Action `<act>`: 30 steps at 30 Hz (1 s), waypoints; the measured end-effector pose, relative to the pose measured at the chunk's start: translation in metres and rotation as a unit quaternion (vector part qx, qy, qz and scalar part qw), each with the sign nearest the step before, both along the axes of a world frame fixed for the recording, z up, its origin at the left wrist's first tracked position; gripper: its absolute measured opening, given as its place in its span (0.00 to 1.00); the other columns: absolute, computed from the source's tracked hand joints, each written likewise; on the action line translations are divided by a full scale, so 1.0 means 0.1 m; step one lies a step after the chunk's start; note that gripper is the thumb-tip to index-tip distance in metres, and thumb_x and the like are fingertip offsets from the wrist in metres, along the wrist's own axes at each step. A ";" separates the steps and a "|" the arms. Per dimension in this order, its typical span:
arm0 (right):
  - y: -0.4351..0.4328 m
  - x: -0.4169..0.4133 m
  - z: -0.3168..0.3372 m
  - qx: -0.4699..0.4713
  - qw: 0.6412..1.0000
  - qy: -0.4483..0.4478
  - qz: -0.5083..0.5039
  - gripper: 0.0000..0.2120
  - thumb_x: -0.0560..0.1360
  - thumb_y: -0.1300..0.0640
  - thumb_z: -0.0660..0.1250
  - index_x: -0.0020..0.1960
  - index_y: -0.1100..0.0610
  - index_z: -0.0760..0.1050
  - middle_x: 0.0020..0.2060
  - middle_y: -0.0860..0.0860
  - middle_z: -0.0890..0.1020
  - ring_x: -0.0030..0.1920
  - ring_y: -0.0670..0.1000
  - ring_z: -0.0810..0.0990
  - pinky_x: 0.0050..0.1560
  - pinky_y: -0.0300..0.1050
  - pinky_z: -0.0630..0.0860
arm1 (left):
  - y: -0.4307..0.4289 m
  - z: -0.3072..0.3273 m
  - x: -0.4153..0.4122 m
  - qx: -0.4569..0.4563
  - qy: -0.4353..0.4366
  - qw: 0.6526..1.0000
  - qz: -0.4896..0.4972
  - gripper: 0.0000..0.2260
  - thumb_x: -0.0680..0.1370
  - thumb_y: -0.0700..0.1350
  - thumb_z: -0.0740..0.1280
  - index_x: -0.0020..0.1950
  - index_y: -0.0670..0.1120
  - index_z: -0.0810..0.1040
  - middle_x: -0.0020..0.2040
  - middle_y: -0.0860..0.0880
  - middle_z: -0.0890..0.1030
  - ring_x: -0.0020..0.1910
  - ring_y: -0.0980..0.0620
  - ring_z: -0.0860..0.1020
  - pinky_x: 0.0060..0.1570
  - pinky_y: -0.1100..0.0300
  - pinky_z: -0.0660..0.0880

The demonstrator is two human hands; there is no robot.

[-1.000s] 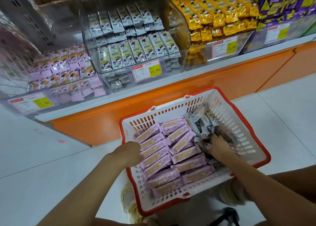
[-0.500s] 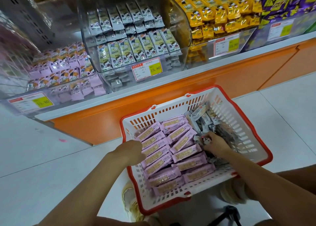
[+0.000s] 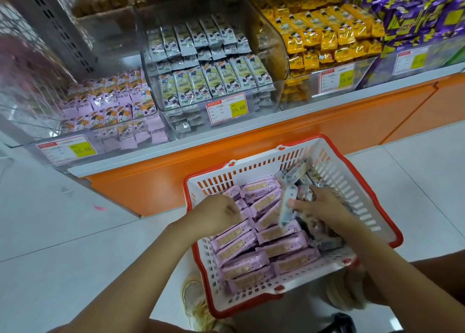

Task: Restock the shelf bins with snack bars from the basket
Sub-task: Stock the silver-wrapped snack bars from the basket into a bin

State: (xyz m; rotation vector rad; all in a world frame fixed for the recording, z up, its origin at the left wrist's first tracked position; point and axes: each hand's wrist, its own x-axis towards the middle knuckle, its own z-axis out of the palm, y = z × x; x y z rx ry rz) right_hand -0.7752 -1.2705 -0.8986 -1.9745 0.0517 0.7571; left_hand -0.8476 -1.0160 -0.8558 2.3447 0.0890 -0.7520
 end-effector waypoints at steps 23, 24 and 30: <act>1.13 0.10 1.19 0.273 0.957 -0.073 -0.068 0.26 0.73 0.36 0.61 0.60 0.55 0.75 0.56 0.52 0.82 0.56 0.50 0.81 0.56 0.49 0.78 | -0.17 0.73 0.02 -0.402 -0.033 0.874 0.271 0.10 0.73 0.43 0.72 0.54 0.43 0.81 0.47 0.50 0.84 0.40 0.59 0.81 0.40 0.68 0.72; 1.19 0.10 1.24 0.251 0.959 -0.120 -0.057 0.24 0.74 0.37 0.59 0.59 0.55 0.74 0.54 0.50 0.81 0.56 0.45 0.80 0.55 0.44 0.78 | -0.17 0.76 0.03 -0.399 -0.053 0.873 0.277 0.09 0.72 0.43 0.73 0.51 0.44 0.82 0.43 0.52 0.85 0.39 0.59 0.81 0.40 0.68 0.73; 1.44 0.21 1.65 0.160 0.926 -0.340 0.046 0.22 0.76 0.46 0.66 0.67 0.46 0.64 0.54 0.45 0.73 0.50 0.40 0.75 0.45 0.27 0.72 | 0.01 0.99 0.12 -0.274 -0.231 0.867 0.346 0.11 0.69 0.48 0.76 0.48 0.45 0.82 0.42 0.48 0.85 0.44 0.47 0.83 0.47 0.50 0.80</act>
